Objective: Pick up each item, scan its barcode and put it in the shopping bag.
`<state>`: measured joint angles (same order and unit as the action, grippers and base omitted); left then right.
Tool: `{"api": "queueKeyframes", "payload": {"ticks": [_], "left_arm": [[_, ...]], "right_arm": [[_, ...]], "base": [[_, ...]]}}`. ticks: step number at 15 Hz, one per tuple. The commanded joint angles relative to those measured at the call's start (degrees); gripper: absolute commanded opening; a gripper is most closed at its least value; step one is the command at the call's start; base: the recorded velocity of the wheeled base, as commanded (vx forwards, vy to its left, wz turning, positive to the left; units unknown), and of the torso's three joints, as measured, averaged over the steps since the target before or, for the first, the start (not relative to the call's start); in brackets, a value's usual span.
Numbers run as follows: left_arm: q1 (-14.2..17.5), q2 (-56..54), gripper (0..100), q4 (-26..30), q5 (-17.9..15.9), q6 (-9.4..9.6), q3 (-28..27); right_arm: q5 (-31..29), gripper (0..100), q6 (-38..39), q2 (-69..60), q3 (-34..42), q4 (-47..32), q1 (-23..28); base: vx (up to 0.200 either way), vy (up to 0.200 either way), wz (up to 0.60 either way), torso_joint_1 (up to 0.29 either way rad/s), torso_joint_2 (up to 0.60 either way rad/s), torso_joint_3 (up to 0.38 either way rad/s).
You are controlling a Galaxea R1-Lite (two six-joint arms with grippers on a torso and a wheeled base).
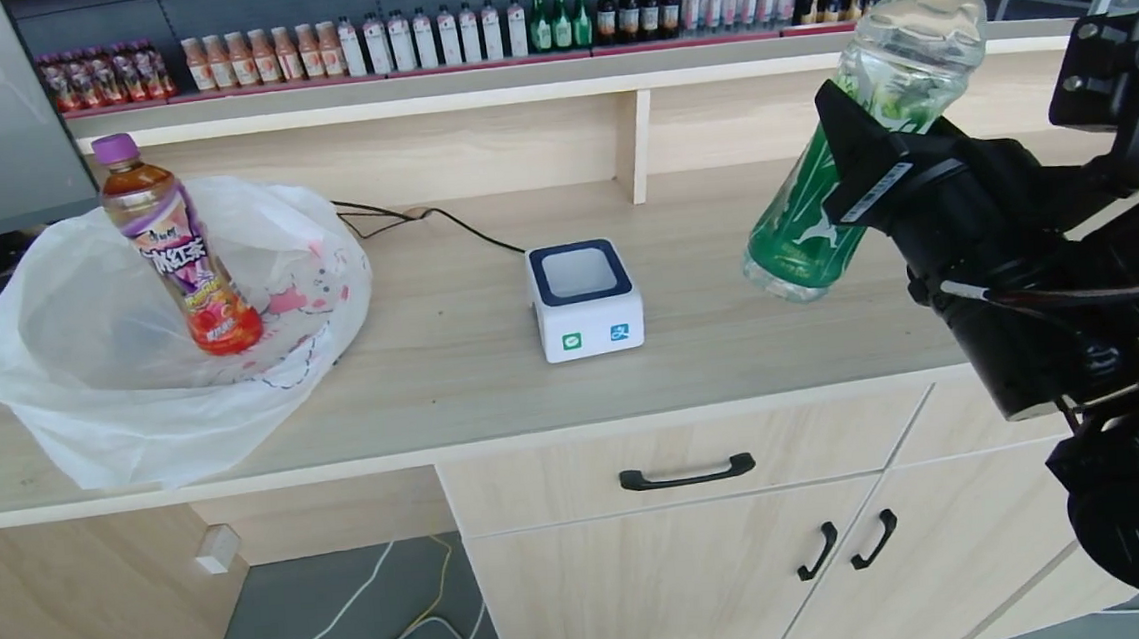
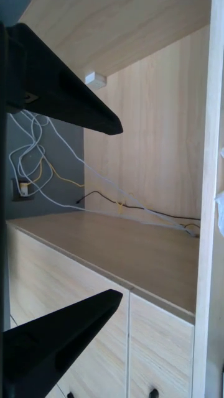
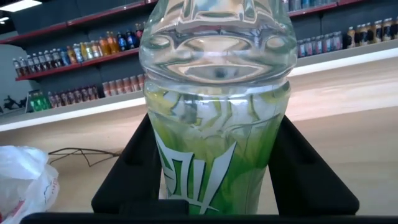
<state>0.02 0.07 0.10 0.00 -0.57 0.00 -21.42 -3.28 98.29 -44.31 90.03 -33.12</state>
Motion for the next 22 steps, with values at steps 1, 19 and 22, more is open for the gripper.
{"api": "queueKeyframes", "payload": {"ticks": [1,19,22], "left_arm": [[0.06,0.01,100,-0.01,0.0,-0.04,0.0],[0.06,0.01,100,-0.01,0.0,0.31,0.0],[0.06,0.01,100,-0.01,0.0,0.31,0.0]], "right_arm": [[-0.03,0,0.03,-0.12,-0.16,-0.03,0.6],[0.15,0,3.98,2.69,-2.36,-0.03,0.43],[0.15,0,6.97,6.65,-11.32,-0.55,0.43]], "base": [[0.0,0.2,0.0,-0.002,0.0,0.002],[0.0,0.078,0.0,0.001,0.0,0.002],[0.0,0.0,0.0,0.0,0.0,0.0]]}}
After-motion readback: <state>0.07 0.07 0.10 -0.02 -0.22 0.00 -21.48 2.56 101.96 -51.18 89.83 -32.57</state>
